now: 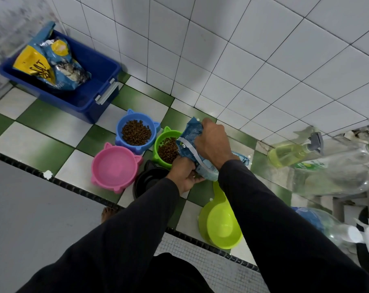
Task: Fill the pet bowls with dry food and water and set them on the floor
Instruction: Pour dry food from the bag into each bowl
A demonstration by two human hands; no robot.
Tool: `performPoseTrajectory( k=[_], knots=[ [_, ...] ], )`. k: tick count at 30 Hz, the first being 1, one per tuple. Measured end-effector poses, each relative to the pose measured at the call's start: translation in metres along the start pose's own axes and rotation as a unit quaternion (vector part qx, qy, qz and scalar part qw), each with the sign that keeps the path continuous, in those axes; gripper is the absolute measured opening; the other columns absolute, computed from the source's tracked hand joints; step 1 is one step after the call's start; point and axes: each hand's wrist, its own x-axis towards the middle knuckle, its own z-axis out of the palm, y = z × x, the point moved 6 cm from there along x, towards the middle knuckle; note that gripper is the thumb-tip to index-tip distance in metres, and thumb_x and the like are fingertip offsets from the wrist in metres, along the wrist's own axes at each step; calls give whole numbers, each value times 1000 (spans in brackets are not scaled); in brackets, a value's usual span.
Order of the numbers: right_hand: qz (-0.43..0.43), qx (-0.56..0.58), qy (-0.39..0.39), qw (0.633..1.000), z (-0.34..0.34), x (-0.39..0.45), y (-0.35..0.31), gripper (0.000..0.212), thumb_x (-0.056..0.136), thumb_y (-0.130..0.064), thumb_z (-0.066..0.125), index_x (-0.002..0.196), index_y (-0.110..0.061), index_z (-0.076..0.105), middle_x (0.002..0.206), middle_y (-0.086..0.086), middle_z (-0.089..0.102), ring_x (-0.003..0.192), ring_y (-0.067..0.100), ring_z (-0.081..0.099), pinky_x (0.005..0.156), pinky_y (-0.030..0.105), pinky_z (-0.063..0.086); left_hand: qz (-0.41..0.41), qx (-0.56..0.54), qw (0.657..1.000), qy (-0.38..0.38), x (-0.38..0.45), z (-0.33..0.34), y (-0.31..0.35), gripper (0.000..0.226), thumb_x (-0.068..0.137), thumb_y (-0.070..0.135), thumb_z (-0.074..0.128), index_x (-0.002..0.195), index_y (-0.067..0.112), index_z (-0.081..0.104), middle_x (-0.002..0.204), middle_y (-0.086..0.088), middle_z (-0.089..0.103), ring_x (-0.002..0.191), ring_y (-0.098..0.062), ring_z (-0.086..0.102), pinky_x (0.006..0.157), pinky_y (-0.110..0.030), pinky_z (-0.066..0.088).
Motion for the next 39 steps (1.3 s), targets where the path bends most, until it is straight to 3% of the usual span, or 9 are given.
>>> performPoseTrajectory(
  k=[5,11,14,17,21,25,29,36,39],
  knots=[
    [12,24,18,999,-5,-5,8,8,89,-10,56,96,-6,53,89,14,63,75,31,62,57,39,52,8,21,1000,7,-3,0,2,37,105,16,43,139,23,56,122,-13,71,107,-36,68,79,-52,60],
    [56,87,53,993,-9,-18,27,7,87,-5,53,92,-9,56,77,3,59,70,24,60,61,38,55,36,36,999,2,-8,-1,3,55,98,-6,34,134,31,51,115,-11,70,102,-36,68,81,-52,58],
    [79,126,77,986,-10,-27,38,10,85,-2,51,88,-12,52,70,-5,52,61,11,51,50,25,42,52,55,997,1,-10,-3,4,54,98,-5,39,135,33,50,119,-11,71,106,-37,68,86,-56,57],
    [100,159,99,977,-13,-37,51,11,86,-2,52,88,-12,53,74,-3,54,63,7,47,50,19,33,66,68,995,-11,-14,-3,4,51,100,0,48,135,37,51,125,-11,72,113,-40,67,95,-65,52],
    [115,193,112,968,-16,-48,65,7,88,-3,56,89,-10,56,81,-1,59,70,11,52,49,9,33,77,53,995,-29,-21,-8,1,50,100,-2,48,140,28,50,123,-13,73,111,-37,69,90,-53,57],
    [125,213,124,961,-18,-57,74,10,90,-5,59,84,-8,52,85,7,62,77,25,56,51,13,40,102,66,992,-45,-31,-9,-1,53,99,-4,48,145,23,45,118,-12,74,98,-28,70,79,-42,58],
    [141,272,130,943,-16,-68,82,15,90,-9,64,86,-4,50,93,20,67,86,37,66,67,46,56,137,63,987,-51,-41,-11,-3,49,100,-2,55,140,24,46,120,-13,70,98,-25,69,82,-44,56],
    [108,308,143,934,-21,-92,76,8,94,-5,64,90,-2,57,88,8,67,77,19,60,60,24,49,227,102,967,-48,-61,-15,1,39,96,-2,65,122,26,56,114,-5,71,99,-20,70,84,-44,60],
    [75,279,153,945,-25,-98,64,17,93,-5,63,83,-16,55,83,0,64,75,13,58,61,23,47,236,105,965,-54,-69,-19,0,39,97,-1,65,126,23,55,120,-6,71,101,-20,71,81,-41,62]
  ],
)
